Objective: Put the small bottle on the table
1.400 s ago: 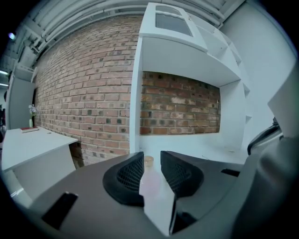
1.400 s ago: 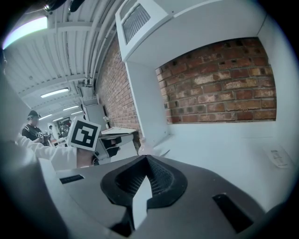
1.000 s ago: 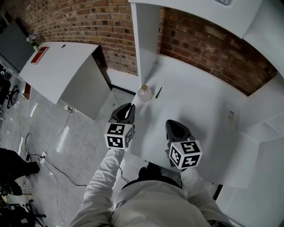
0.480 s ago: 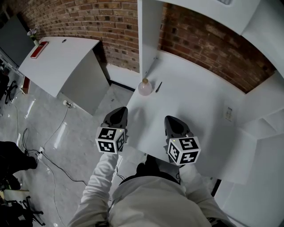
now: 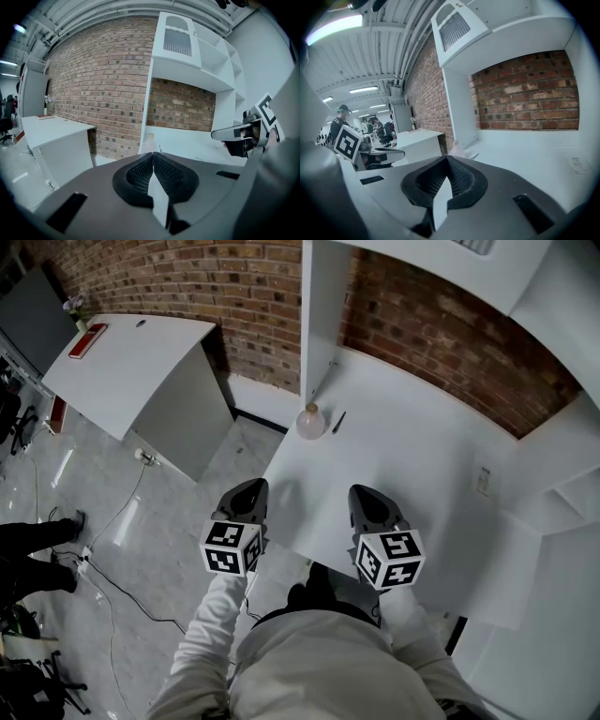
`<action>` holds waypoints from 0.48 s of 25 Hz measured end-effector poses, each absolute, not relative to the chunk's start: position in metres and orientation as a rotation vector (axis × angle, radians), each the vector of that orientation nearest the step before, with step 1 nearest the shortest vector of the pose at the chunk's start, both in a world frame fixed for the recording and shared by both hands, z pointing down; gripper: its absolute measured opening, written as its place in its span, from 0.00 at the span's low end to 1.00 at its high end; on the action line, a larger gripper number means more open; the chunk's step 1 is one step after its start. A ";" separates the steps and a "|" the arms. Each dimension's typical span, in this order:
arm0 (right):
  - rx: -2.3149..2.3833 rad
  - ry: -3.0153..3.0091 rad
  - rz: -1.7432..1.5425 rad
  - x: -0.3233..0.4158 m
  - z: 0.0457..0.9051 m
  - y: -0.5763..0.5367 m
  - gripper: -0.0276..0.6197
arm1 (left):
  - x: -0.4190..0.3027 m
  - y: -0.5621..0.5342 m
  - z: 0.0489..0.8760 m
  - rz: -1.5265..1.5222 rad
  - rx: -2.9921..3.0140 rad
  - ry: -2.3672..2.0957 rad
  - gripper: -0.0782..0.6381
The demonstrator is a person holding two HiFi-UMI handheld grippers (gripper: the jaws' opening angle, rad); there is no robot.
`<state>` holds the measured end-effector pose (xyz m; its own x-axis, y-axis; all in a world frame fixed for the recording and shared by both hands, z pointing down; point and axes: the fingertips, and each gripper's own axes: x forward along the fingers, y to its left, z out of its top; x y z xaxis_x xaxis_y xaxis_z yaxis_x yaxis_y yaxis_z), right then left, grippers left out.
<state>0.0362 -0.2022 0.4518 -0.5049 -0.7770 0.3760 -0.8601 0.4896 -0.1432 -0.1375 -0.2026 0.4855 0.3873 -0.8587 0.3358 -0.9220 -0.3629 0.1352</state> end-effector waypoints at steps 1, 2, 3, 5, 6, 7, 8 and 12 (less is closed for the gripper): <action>1.386 -2.476 0.449 0.035 0.452 -0.201 0.09 | -0.139 -0.202 0.486 0.291 2.346 -1.564 0.14; 1.379 -2.473 0.436 0.034 0.452 -0.200 0.09 | -0.140 -0.201 0.486 0.282 2.342 -1.569 0.14; 1.372 -2.468 0.422 0.033 0.453 -0.198 0.09 | -0.142 -0.200 0.487 0.279 2.339 -1.572 0.14; 1.366 -2.464 0.406 0.031 0.454 -0.195 0.09 | -0.142 -0.198 0.487 0.289 2.343 -1.575 0.14; 1.367 -2.465 0.411 0.031 0.455 -0.194 0.08 | -0.141 -0.196 0.486 0.298 2.347 -1.574 0.14; 1.369 -2.466 0.419 0.031 0.456 -0.194 0.09 | -0.141 -0.195 0.486 0.305 2.351 -1.575 0.14; 1.371 -2.467 0.425 0.032 0.456 -0.193 0.09 | -0.141 -0.194 0.485 0.307 2.352 -1.576 0.14; 1.374 -2.462 0.410 0.034 0.455 -0.191 0.09 | -0.142 -0.190 0.487 0.303 2.345 -1.573 0.14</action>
